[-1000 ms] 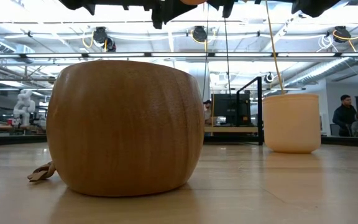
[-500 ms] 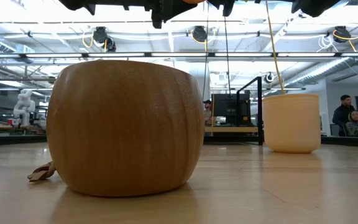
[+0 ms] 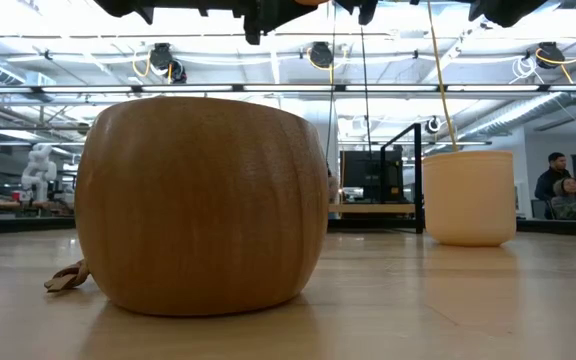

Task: Stack small to large cups/mugs on shelf
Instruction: Put the light orange cup on the shelf, then put the light pink mug on the shelf

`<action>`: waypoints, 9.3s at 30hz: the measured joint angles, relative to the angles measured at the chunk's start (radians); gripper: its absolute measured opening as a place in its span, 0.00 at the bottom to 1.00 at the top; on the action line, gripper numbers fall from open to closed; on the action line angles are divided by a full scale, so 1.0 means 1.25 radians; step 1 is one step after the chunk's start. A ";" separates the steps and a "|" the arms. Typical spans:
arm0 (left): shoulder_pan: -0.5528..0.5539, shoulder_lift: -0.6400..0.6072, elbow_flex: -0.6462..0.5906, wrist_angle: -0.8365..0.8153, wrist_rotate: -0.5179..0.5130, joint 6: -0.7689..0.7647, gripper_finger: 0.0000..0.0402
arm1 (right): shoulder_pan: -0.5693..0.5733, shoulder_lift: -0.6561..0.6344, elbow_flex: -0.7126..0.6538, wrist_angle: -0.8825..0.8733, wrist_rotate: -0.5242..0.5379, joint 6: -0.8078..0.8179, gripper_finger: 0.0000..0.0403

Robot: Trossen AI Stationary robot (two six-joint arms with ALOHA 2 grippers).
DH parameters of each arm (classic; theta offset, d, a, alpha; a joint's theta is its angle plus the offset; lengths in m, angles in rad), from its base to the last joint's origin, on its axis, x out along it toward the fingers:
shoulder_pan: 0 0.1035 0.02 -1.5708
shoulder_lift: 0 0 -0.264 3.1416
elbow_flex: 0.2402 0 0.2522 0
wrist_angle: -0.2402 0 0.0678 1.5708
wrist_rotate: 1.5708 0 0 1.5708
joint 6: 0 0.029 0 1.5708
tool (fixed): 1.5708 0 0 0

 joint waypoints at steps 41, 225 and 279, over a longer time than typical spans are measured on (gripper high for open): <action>-0.005 -0.001 0.000 0.014 -0.003 0.041 0.69 | 0.003 -0.209 -0.001 -0.371 0.048 0.040 0.97; -0.233 -0.023 -0.082 -0.128 -0.280 0.001 0.38 | -0.606 0.507 0.974 -1.683 -0.209 -0.041 0.02; -0.249 -0.023 -0.082 -0.133 -0.276 0.006 0.38 | -0.196 0.045 0.949 -1.731 -0.096 0.172 0.48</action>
